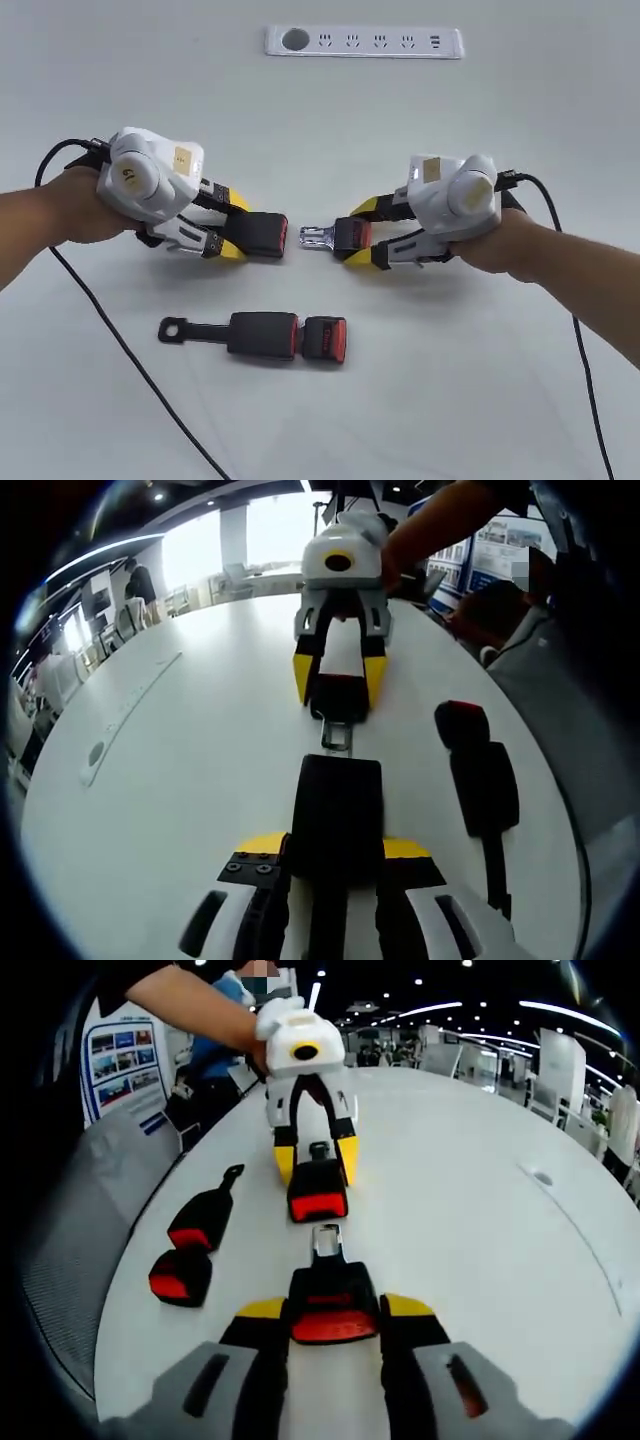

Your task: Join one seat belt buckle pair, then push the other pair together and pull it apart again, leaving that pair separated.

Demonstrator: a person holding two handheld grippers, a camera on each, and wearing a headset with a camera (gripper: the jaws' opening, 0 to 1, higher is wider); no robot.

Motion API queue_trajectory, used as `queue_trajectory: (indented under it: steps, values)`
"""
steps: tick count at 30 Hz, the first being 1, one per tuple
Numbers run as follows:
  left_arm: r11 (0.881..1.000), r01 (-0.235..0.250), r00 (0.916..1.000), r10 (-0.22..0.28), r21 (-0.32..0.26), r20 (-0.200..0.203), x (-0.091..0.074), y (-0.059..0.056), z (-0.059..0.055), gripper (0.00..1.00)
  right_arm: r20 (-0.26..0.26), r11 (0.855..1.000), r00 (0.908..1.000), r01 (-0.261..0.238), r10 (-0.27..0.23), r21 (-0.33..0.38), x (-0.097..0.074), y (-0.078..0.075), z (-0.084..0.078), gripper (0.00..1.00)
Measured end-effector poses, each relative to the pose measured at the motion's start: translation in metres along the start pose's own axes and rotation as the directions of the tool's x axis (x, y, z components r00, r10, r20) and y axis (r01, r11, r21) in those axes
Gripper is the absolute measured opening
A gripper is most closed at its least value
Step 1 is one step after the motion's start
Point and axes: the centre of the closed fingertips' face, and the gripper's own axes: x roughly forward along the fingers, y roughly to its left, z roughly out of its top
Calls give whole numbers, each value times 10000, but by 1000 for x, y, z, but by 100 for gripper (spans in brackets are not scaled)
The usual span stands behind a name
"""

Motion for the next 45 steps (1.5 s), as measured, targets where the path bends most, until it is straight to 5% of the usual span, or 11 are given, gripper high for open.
queue_trajectory:
  steps: [12,22,45]
  values:
    - [10000,-4,9999,3,-13,-114,0,0,0,33,221,10000,9998,-36,35,48,8,4,7,36]
    - [10000,40,9999,-40,-10,-163,4,1,4,33,-274,9991,9996,61,-73,-418,16,3,13,36]
    - [9995,88,9985,-72,305,-549,5,2,10,32,-113,9987,9992,387,-384,343,30,-7,22,35]
